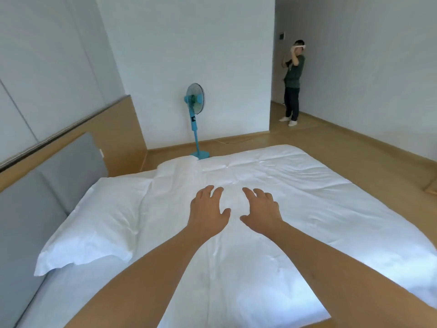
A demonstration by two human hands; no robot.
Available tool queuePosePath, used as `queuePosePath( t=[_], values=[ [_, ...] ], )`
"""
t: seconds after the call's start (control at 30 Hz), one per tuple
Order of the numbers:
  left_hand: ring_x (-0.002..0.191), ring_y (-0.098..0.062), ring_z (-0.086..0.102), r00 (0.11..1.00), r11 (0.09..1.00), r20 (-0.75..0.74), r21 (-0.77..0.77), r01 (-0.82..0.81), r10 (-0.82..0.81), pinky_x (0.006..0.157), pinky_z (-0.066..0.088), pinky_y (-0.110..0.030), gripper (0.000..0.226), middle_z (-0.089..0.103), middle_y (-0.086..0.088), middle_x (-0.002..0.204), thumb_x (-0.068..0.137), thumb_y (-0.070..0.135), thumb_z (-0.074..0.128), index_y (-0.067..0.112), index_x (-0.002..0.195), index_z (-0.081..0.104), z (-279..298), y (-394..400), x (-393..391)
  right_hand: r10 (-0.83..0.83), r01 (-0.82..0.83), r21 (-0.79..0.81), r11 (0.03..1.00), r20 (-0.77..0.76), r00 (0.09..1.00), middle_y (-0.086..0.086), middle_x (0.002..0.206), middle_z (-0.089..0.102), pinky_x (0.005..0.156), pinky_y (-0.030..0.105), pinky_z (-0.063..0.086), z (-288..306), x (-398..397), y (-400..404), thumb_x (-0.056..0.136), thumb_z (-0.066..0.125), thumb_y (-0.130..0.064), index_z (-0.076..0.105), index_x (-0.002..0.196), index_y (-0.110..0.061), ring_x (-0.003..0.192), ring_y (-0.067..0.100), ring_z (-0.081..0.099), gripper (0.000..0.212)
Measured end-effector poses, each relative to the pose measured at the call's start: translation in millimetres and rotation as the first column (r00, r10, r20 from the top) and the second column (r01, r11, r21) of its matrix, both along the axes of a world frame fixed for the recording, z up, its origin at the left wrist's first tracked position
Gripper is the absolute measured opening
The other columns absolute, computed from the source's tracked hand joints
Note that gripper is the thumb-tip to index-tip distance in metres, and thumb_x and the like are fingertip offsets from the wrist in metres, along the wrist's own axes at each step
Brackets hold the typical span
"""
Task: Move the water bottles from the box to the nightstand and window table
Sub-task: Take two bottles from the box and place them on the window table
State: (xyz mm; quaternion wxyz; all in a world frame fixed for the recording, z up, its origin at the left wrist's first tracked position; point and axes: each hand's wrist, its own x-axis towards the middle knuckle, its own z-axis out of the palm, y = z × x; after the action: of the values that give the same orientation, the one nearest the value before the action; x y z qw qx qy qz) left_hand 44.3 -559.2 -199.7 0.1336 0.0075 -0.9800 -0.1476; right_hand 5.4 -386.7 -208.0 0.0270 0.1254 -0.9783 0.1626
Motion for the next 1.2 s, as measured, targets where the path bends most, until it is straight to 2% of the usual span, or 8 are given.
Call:
queuePosePath(
  t=[0.23, 0.4, 0.63, 0.8, 1.0, 1.2],
  values=[
    [0.152, -0.027, 0.025, 0.974, 0.975, 0.027, 0.000, 0.224, -0.224, 0.119, 0.029, -0.042, 0.069, 0.030, -0.006, 0.165, 0.098, 0.049, 0.059, 0.024, 0.157, 0.036, -7, 174, -77, -0.228, 0.227, 0.018, 0.974, 0.023, 0.973, 0.008, 0.161, 0.031, 0.106, 0.044, 0.039, -5, -27, 179, 0.087, 0.071, -0.040, 0.023, 0.158, -0.028, 0.141, 0.033, 0.035, 0.087],
    [0.153, -0.027, 0.024, 0.897, 0.900, 0.094, -0.021, 0.435, -0.432, 0.119, 0.028, -0.042, 0.068, 0.029, -0.007, 0.166, 0.098, 0.049, 0.058, 0.023, 0.157, 0.035, -26, 300, -116, -0.437, 0.437, 0.010, 0.899, 0.066, 0.897, 0.008, 0.164, 0.029, 0.109, 0.044, 0.037, -21, -27, 299, 0.090, 0.070, -0.043, 0.022, 0.159, -0.028, 0.144, 0.031, 0.033, 0.086],
    [0.151, -0.028, 0.026, 0.726, 0.730, 0.118, -0.017, 0.683, -0.677, 0.118, 0.031, -0.041, 0.069, 0.031, -0.008, 0.164, 0.097, 0.049, 0.058, 0.022, 0.156, 0.036, -44, 463, -181, -0.687, 0.688, 0.034, 0.725, 0.111, 0.718, 0.008, 0.158, 0.035, 0.106, 0.043, 0.039, -37, -37, 438, 0.089, 0.069, -0.041, 0.024, 0.158, -0.029, 0.139, 0.032, 0.036, 0.083],
    [0.145, -0.029, 0.035, 0.576, 0.577, 0.106, -0.026, 0.816, -0.810, 0.112, 0.037, -0.041, 0.067, 0.037, -0.009, 0.159, 0.096, 0.046, 0.060, 0.022, 0.154, 0.038, -38, 572, -237, -0.813, 0.816, 0.020, 0.578, 0.090, 0.575, 0.006, 0.150, 0.042, 0.104, 0.044, 0.040, -23, -68, 522, 0.087, 0.070, -0.038, 0.028, 0.155, -0.029, 0.134, 0.032, 0.041, 0.081],
    [0.147, -0.028, 0.030, 0.422, 0.423, 0.093, -0.008, 0.906, -0.902, 0.116, 0.033, -0.041, 0.069, 0.031, -0.006, 0.163, 0.093, 0.045, 0.059, 0.026, 0.155, 0.036, -5, 697, -292, -0.920, 0.922, -0.031, 0.386, 0.060, 0.388, 0.006, 0.145, 0.045, 0.101, 0.046, 0.042, 10, -109, 615, 0.083, 0.070, -0.037, 0.033, 0.152, -0.029, 0.131, 0.033, 0.042, 0.079],
    [0.150, -0.026, 0.026, 0.293, 0.296, 0.093, 0.019, 0.955, -0.951, 0.119, 0.030, -0.041, 0.069, 0.031, -0.005, 0.163, 0.092, 0.046, 0.060, 0.027, 0.154, 0.038, -10, 808, -316, -0.961, 0.967, -0.021, 0.254, 0.106, 0.255, 0.007, 0.148, 0.042, 0.104, 0.048, 0.042, -3, -120, 694, 0.083, 0.071, -0.041, 0.029, 0.155, -0.032, 0.133, 0.033, 0.041, 0.084]
  ],
)
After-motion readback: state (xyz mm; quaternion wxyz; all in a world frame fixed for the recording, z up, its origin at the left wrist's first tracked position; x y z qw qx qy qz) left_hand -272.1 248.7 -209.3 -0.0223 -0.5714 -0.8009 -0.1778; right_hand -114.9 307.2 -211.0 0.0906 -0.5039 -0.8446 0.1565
